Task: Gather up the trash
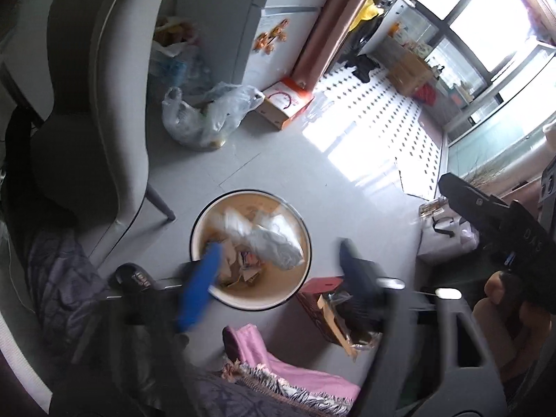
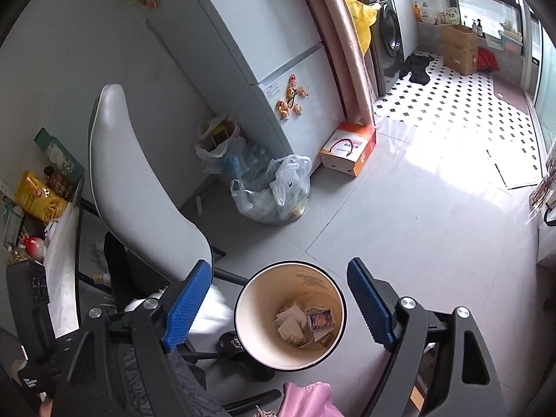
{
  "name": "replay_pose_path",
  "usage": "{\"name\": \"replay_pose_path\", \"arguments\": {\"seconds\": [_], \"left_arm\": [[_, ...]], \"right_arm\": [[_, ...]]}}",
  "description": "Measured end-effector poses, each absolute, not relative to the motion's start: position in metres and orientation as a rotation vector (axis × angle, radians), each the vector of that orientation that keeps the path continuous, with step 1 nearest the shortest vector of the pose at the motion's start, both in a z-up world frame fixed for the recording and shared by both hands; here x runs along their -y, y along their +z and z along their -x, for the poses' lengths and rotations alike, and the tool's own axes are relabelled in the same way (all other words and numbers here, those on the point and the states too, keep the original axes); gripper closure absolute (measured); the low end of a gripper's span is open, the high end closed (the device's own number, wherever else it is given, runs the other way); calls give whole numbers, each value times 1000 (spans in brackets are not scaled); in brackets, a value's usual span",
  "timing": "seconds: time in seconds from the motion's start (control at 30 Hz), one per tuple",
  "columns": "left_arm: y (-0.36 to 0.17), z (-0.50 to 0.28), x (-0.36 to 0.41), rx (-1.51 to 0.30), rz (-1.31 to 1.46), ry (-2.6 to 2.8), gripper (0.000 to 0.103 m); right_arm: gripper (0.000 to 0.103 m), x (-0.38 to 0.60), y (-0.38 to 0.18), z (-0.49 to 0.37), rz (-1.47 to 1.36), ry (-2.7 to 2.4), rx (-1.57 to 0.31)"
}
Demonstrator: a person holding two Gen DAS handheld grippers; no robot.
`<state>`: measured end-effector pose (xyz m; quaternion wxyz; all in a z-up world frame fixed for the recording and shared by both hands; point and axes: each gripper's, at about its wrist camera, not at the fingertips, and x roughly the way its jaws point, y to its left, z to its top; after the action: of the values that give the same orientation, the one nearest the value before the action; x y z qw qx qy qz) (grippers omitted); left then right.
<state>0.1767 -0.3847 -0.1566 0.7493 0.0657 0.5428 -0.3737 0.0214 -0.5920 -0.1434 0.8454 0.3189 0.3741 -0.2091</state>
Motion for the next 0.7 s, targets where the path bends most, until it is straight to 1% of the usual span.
{"name": "replay_pose_path", "arguments": {"seconds": [0.1,0.2,0.27,0.3,0.47,0.53,0.6,0.7], "left_arm": [[-155,-177,385,-1184,-147,-823,29],[-152,-179,380,-1176,-134,-810,25],[-150,-183,374,-1172,-120,-792,24],[-147,-184,370,-1170,-111,-785,24],[-129,-189,347,-1128,-65,-747,15],[-119,-190,335,-1099,-50,-725,10],[-107,-191,320,-1062,-33,-694,7],[-89,-192,296,-1018,0,-656,6]], "right_arm": [[24,595,-141,-19,-674,-443,-784],[24,593,-139,-18,-677,-439,-781],[24,591,-139,-19,-677,-433,-785],[22,589,-139,-19,-676,-430,-786],[15,581,-132,-25,-657,-414,-781],[7,574,-125,-26,-640,-400,-770],[8,567,-117,-28,-618,-390,-755],[8,554,-103,-32,-580,-375,-747]]}}
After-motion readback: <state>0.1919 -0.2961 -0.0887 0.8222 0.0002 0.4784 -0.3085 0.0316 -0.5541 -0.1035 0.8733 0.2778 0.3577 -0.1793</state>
